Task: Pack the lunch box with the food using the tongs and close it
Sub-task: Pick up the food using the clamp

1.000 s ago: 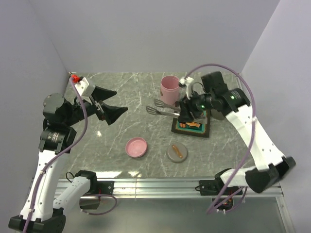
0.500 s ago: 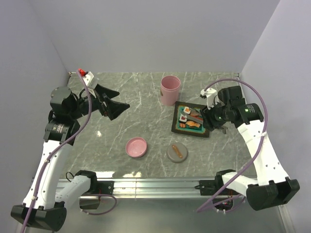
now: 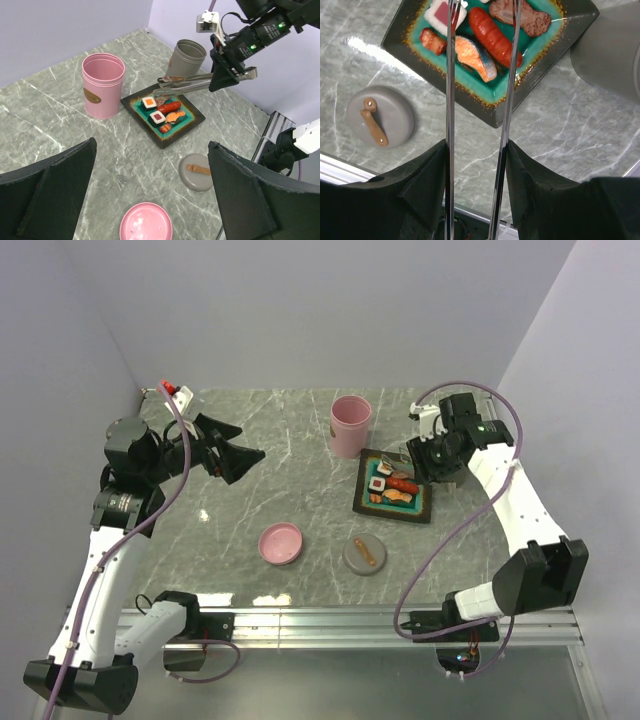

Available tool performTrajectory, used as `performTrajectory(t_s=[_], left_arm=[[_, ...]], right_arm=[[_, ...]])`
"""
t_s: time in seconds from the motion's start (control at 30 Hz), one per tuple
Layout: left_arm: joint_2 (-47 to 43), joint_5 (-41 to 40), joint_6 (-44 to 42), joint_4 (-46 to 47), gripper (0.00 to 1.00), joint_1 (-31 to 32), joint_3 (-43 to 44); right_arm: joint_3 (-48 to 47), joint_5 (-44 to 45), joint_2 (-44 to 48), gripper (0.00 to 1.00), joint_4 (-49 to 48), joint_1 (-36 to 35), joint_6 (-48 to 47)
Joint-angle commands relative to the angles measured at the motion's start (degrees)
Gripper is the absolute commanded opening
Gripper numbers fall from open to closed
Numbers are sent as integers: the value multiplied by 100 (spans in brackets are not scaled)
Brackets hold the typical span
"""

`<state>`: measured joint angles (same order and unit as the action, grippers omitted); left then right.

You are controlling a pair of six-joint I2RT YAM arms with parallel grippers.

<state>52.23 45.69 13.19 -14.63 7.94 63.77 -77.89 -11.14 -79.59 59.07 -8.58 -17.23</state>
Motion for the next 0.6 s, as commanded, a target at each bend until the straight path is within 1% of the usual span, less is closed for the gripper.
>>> performTrajectory(t_s=[0.0,0.1,0.33,0.57], left_arm=[[-72,-17,-19,171,99,-30,-57],[-55,-16,-9,171,99,-30,-57],[-55,-25,17,250,99,-30,-128],[-99,1,-36,215,99,-30,-145]], right_arm=[[-376,200,-196,54,-335,32,299],[-420,278,-372,54,-378,-12,475],[-376,393,-574,59,-607,-135,721],[-368,437,-750,59,-686,-302,809]])
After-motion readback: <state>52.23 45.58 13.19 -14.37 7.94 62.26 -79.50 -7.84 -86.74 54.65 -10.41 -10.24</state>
